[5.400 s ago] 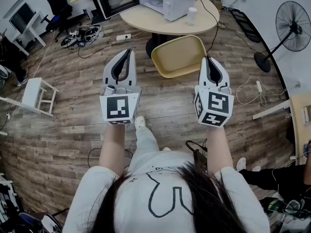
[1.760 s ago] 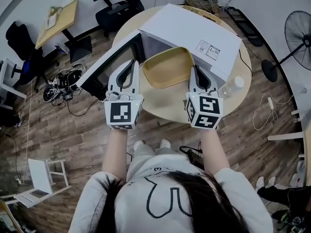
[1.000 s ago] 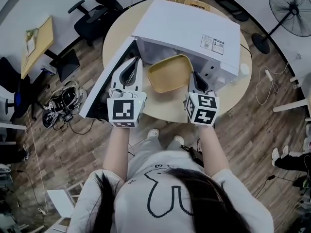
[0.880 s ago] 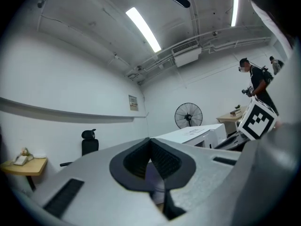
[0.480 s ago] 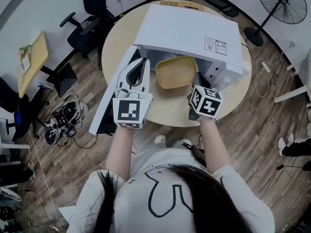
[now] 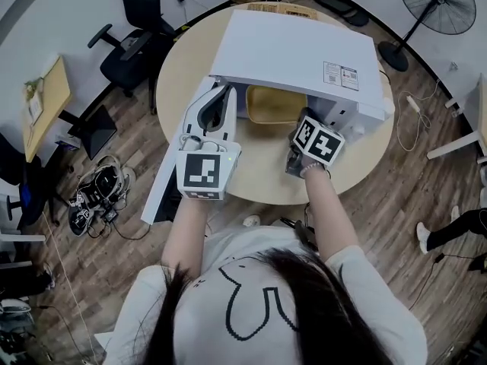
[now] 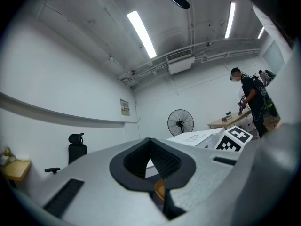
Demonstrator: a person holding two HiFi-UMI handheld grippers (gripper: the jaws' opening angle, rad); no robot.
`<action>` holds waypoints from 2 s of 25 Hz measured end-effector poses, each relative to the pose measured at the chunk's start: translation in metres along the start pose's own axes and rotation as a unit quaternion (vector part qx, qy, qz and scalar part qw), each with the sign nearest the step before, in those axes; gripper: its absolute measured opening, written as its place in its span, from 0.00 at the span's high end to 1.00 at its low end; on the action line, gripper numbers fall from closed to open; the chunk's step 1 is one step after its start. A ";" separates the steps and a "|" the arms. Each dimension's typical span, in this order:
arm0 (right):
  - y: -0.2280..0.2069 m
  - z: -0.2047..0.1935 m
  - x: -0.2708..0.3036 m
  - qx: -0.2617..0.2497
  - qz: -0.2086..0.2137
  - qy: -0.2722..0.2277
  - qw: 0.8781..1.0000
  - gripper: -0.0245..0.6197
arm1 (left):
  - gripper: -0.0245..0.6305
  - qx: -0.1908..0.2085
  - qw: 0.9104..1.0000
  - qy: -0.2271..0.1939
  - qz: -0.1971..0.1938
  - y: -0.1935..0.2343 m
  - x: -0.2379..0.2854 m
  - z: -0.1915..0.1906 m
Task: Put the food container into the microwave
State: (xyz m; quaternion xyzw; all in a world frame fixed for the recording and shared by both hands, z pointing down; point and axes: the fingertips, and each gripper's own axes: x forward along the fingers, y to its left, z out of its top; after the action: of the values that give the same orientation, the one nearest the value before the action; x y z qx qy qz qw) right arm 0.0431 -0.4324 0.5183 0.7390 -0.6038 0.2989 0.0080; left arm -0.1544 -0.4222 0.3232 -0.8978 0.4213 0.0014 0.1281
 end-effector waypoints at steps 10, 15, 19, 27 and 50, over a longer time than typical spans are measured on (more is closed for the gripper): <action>-0.012 -0.010 0.038 0.075 -0.052 0.018 0.996 0.91 | 0.95 -0.047 0.999 -0.025 -0.004 0.014 0.007 0.010; -0.014 -0.003 0.052 0.063 -0.068 0.002 0.996 0.91 | 0.95 -0.053 0.998 -0.030 -0.005 0.014 0.008 0.013; -0.017 0.005 0.058 0.059 -0.083 -0.019 0.995 0.91 | 0.95 -0.048 0.998 -0.028 -0.007 0.013 0.007 0.013; -0.020 0.011 0.064 0.051 -0.092 -0.047 0.993 0.90 | 0.95 -0.043 0.999 -0.024 -0.012 0.011 0.010 0.012; 0.009 0.025 -0.011 -0.036 0.024 -0.035 0.998 0.89 | 0.95 -0.066 0.998 0.006 -0.019 -0.009 0.000 0.011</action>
State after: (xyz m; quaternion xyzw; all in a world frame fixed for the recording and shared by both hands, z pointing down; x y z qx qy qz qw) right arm 0.0446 -0.4340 0.4897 0.7335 -0.6317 0.2506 0.0060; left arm -0.1467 -0.4147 0.3150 -0.9120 0.4043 0.0215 0.0659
